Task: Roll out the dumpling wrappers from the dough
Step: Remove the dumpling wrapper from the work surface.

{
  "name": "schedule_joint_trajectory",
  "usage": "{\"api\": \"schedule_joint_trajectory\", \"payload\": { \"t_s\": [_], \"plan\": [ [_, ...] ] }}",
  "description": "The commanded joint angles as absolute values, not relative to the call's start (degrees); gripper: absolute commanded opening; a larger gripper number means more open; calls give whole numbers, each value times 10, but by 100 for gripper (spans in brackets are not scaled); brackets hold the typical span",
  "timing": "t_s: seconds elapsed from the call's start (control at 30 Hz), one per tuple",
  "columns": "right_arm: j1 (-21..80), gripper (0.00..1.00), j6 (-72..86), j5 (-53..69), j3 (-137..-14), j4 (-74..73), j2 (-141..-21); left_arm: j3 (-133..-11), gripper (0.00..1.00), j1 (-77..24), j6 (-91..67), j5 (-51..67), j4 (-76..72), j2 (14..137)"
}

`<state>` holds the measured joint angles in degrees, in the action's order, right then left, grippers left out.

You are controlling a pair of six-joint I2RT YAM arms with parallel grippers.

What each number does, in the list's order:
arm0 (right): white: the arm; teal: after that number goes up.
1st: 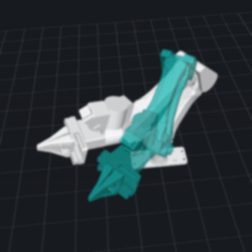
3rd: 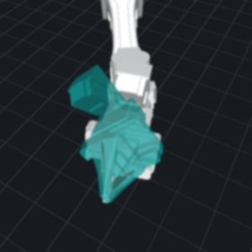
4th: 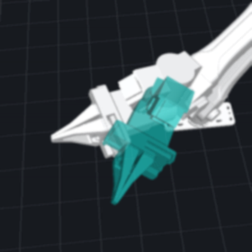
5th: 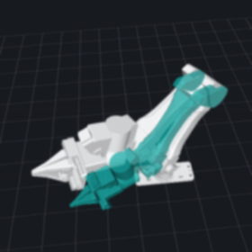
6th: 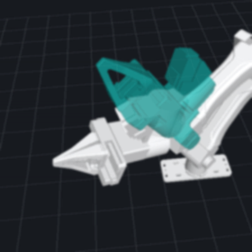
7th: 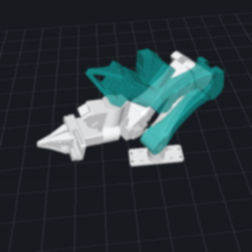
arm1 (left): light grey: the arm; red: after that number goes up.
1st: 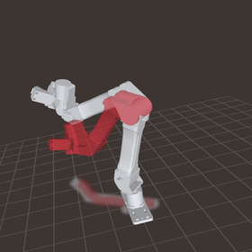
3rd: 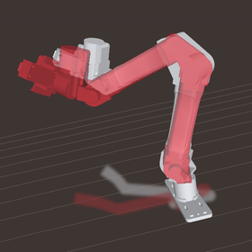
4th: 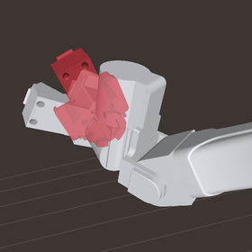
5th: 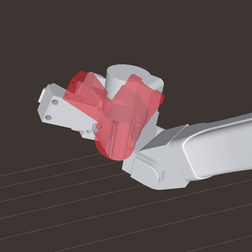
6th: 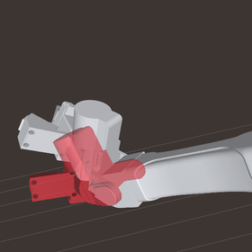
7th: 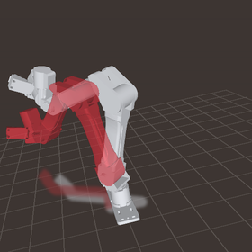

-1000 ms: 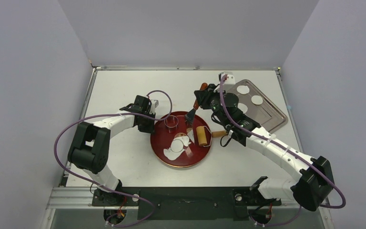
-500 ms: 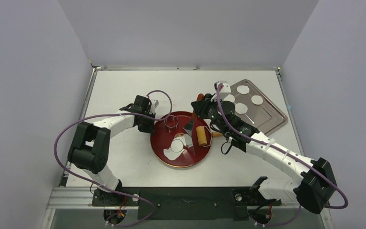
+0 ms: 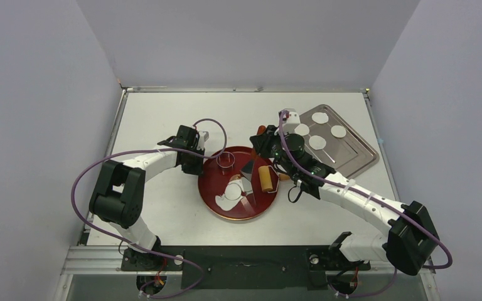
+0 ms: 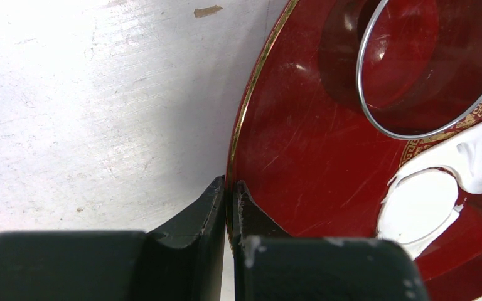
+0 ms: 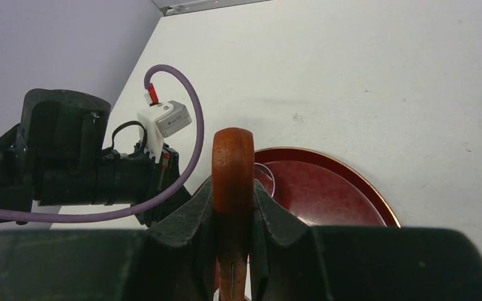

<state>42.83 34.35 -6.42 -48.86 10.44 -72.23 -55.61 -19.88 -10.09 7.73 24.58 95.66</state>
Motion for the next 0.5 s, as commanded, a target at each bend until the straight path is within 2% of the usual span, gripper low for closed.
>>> {"api": "schedule_joint_trajectory", "payload": {
  "t_s": [0.0,0.47],
  "plan": [
    [432,0,348,-77,-479,159,-724,-557,0,-198,-85,72,236,935],
    [427,0,354,-130,-493,207,-760,-555,0,-198,-84,71,235,936]
  ]
}}
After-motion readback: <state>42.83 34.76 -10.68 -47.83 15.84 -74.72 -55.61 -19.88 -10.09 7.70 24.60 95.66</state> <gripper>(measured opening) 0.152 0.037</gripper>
